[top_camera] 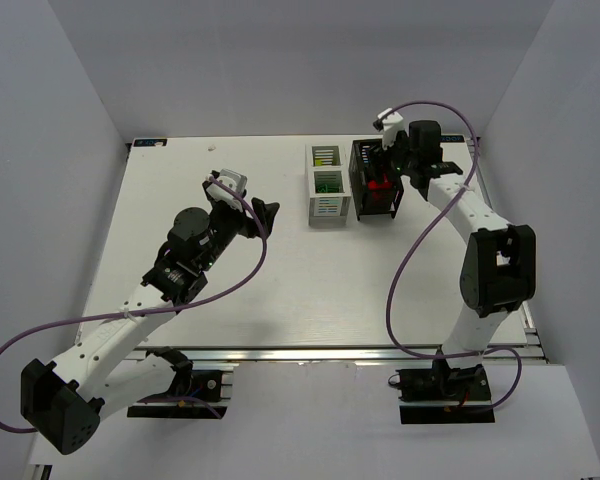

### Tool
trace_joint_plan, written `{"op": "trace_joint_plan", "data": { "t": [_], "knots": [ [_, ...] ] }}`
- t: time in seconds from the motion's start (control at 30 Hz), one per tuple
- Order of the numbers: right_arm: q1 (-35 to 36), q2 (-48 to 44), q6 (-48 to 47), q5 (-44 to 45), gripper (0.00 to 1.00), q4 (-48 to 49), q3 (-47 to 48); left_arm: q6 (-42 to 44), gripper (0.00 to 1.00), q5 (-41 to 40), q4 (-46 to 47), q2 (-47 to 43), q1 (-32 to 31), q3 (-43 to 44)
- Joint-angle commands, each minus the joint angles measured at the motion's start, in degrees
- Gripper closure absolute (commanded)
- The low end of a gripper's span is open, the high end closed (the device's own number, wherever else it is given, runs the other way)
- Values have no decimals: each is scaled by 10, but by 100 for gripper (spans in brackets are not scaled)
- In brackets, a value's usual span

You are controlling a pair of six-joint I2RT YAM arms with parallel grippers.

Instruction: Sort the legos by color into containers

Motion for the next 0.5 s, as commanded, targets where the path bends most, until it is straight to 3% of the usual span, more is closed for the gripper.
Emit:
{"op": "trace_joint_plan", "data": {
  "t": [0.0, 0.07, 0.17, 0.33, 0.4, 0.47],
  "knots": [
    [-9, 1, 8, -5, 30, 3, 25, 4, 11, 5, 3, -3, 2, 0],
    [-11, -1, 9, -7, 27, 4, 23, 5, 11, 5, 3, -2, 2, 0],
    [-16, -30, 10, -17, 11, 5, 8, 4, 11, 4, 3, -3, 2, 0],
    [-19, -182, 68, -70, 11, 52, -99, 0, 9, 11, -1, 0, 2, 3],
    [-22, -232, 156, -38, 11, 13, -103, -2, 7, 9, -5, 3, 2, 7],
    [-24, -273, 183, -78, 11, -68, -97, -4, 2, 11, -7, 3, 2, 9]
  ]
}}
